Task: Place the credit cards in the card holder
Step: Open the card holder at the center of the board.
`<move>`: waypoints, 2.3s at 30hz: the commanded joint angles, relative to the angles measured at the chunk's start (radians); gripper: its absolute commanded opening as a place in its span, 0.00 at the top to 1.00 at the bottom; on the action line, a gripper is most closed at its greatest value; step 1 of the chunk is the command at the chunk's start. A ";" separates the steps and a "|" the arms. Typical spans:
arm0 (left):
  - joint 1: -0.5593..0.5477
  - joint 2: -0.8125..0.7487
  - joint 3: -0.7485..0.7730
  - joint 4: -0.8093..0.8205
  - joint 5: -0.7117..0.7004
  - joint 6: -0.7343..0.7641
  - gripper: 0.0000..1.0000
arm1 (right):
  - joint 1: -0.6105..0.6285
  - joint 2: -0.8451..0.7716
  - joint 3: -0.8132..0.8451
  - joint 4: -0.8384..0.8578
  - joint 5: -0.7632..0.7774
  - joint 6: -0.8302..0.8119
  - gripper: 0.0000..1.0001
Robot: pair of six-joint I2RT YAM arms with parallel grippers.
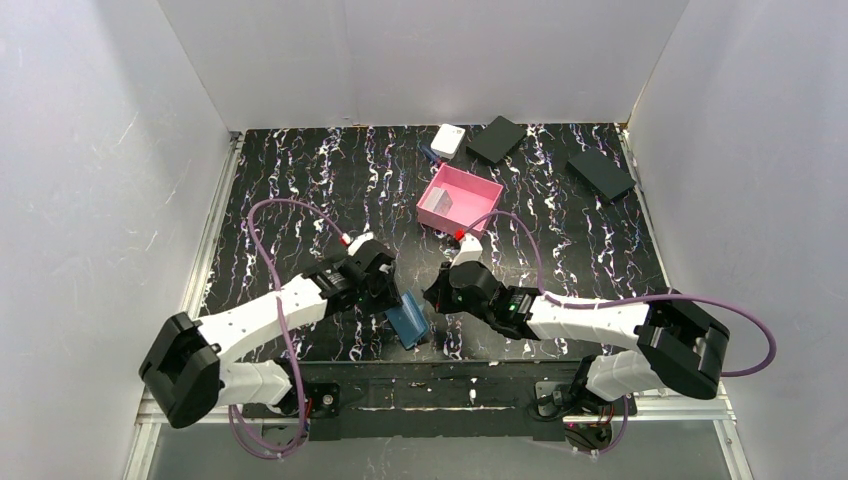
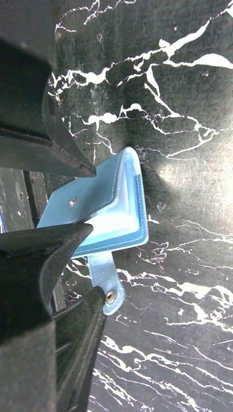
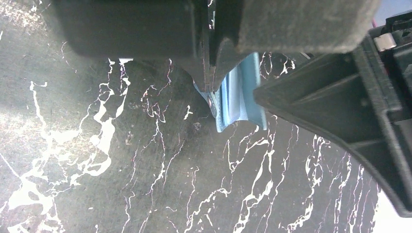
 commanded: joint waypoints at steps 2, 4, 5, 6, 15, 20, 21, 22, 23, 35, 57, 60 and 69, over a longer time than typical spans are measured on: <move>-0.005 -0.089 -0.044 -0.027 -0.051 -0.007 0.67 | 0.000 -0.015 -0.014 0.006 0.034 0.016 0.99; -0.005 -0.119 -0.059 -0.026 -0.049 -0.007 0.69 | 0.000 -0.014 -0.013 -0.004 0.042 0.017 0.99; -0.005 -0.136 -0.069 -0.026 -0.048 -0.007 0.70 | 0.000 -0.014 -0.013 -0.010 0.047 0.018 0.99; -0.006 -0.152 -0.081 -0.026 -0.048 -0.008 0.71 | 0.000 -0.016 -0.014 -0.013 0.051 0.018 0.99; -0.005 -0.244 -0.189 -0.030 -0.035 -0.020 0.76 | 0.000 -0.001 -0.020 -0.023 0.048 0.018 0.99; -0.006 -0.283 -0.223 -0.062 -0.041 -0.010 0.90 | -0.002 0.009 0.014 -0.083 0.030 -0.126 0.98; -0.006 -0.293 -0.225 -0.063 -0.040 -0.005 0.93 | -0.005 0.017 0.031 -0.100 -0.005 -0.185 0.93; -0.006 -0.302 -0.224 -0.059 -0.039 0.002 0.96 | -0.008 0.027 0.054 -0.125 -0.042 -0.243 0.84; -0.006 -0.310 -0.223 -0.054 -0.036 0.009 0.98 | -0.009 0.034 0.075 -0.148 -0.082 -0.294 0.76; -0.006 -0.291 -0.235 0.004 -0.026 0.028 1.00 | -0.012 0.056 0.388 -0.594 -0.309 -0.494 0.33; -0.001 -0.277 -0.250 -0.063 -0.087 0.078 1.00 | -0.088 0.308 0.134 -0.085 -0.518 -0.407 0.85; 0.003 -0.201 -0.209 -0.135 -0.109 0.099 1.00 | -0.088 0.316 0.128 -0.060 -0.548 -0.395 0.83; 0.002 -0.199 -0.235 -0.088 -0.085 0.086 1.00 | -0.112 0.225 0.136 -0.130 -0.594 -0.303 0.55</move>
